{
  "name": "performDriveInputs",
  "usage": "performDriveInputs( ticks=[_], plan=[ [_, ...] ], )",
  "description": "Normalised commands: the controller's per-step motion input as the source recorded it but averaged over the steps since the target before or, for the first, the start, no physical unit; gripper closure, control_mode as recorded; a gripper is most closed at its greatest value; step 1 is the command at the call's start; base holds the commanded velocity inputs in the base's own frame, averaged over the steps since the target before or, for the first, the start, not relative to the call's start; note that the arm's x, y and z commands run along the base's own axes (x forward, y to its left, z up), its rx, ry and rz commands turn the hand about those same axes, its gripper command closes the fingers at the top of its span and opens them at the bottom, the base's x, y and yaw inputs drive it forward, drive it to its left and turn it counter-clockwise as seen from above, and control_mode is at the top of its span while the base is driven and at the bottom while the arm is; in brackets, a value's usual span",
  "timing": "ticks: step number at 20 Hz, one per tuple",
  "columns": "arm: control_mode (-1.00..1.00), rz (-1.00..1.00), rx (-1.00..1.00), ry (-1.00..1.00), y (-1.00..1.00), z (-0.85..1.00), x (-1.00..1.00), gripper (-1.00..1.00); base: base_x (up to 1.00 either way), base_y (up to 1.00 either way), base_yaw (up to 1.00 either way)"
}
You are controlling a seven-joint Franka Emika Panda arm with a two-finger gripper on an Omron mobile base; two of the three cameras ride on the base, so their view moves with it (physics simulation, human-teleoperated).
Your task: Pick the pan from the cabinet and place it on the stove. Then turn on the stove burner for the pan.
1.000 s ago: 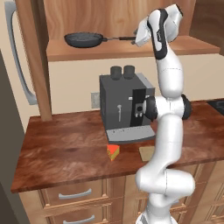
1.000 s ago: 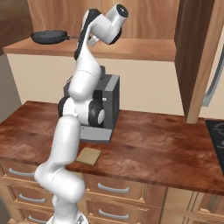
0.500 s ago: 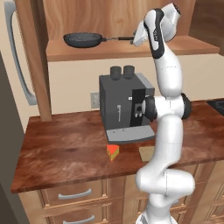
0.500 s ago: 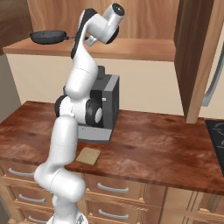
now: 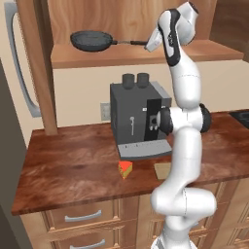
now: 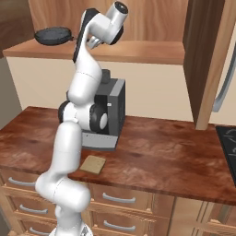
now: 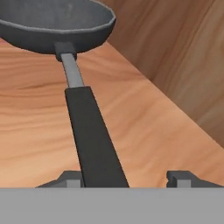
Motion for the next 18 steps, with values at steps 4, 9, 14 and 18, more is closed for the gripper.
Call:
performDriveInputs(
  ticks=[4, 9, 14, 18],
  plan=[
    [-1.0, 0.02, 0.0, 0.07, 0.0, -0.06, -0.03, -1.0, 0.0, 0.0, 0.0],
    [-1.0, 0.02, 0.0, 0.05, 0.0, -0.01, 0.0, -1.0, 0.0, 0.0, 0.0],
    [-1.0, 0.0, 0.0, 0.02, -0.04, 0.01, 0.14, -1.0, 0.0, 0.0, 0.0],
    [-1.0, 0.0, 0.0, 0.17, -0.16, 0.0, 0.26, -1.0, 0.0, 0.0, 0.0]
  ],
)
